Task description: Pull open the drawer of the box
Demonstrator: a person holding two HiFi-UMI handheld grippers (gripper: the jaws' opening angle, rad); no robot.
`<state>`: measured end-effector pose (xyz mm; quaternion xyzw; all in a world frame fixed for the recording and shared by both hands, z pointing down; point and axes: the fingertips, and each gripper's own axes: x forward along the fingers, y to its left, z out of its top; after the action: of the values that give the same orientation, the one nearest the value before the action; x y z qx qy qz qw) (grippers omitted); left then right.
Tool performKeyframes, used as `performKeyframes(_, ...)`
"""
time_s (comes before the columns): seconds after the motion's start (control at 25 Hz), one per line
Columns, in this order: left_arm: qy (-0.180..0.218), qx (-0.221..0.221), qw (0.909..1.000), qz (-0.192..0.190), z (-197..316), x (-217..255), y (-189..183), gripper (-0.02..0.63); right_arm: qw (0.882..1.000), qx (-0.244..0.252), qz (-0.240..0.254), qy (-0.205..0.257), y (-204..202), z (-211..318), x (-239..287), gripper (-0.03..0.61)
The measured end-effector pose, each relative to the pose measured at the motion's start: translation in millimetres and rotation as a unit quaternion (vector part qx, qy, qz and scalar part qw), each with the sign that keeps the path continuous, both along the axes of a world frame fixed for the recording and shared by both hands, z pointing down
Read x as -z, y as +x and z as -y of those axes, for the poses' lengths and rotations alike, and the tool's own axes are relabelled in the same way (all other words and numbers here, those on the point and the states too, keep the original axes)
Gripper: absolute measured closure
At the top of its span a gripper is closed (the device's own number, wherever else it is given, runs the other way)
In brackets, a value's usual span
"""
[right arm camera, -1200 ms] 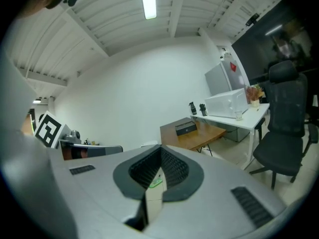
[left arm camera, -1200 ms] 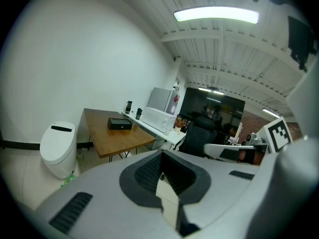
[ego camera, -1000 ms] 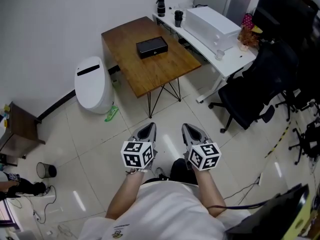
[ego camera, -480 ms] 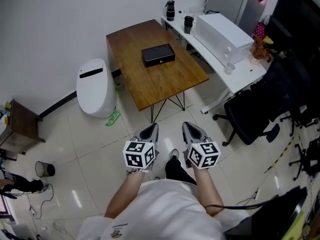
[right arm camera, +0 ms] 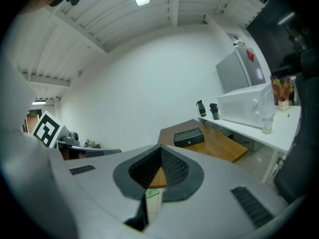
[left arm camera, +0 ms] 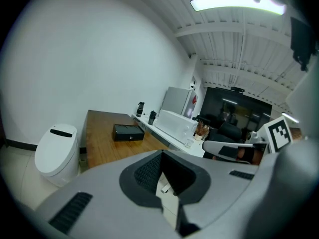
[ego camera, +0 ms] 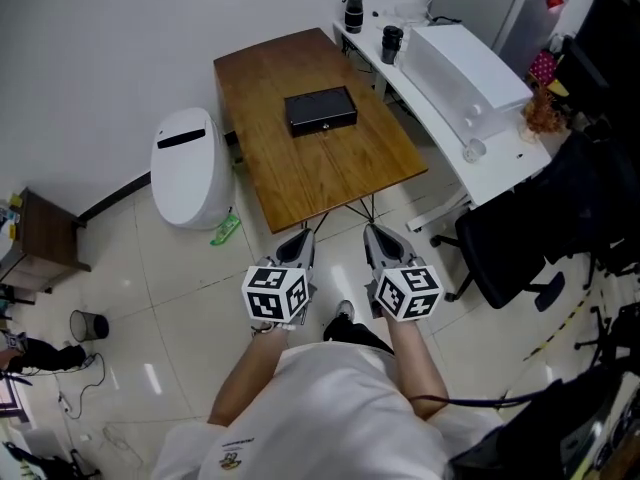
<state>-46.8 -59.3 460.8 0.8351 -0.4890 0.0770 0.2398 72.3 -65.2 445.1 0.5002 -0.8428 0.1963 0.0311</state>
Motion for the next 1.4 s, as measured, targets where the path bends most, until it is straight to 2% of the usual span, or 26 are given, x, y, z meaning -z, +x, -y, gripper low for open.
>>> performKeyframes(0.2,-0.005,0.024,0.9997,0.001,40,-5,3,0.611,1.000,0.009,-0.004,-0.002,13,42,-3,0.592)
performKeyframes(0.36,-0.015,0.034,0.9992,-0.013,62,-8,12,0.611,1.000,0.015,-0.005,-0.005,24,66,-5,0.592)
performKeyframes(0.84,-0.039,0.048,0.9980,-0.005,91,-29,29,0.611,0.999,0.029,0.000,-0.028,43,100,-26,0.592)
performKeyframes(1.12,-0.049,0.057,0.9972,0.001,109,-38,27,0.611,0.998,0.045,-0.002,-0.044,34,119,-42,0.592)
performKeyframes(1.4,-0.058,0.041,0.9975,0.003,145,-50,25,0.611,0.996,0.077,-0.023,-0.041,5,154,-51,0.592)
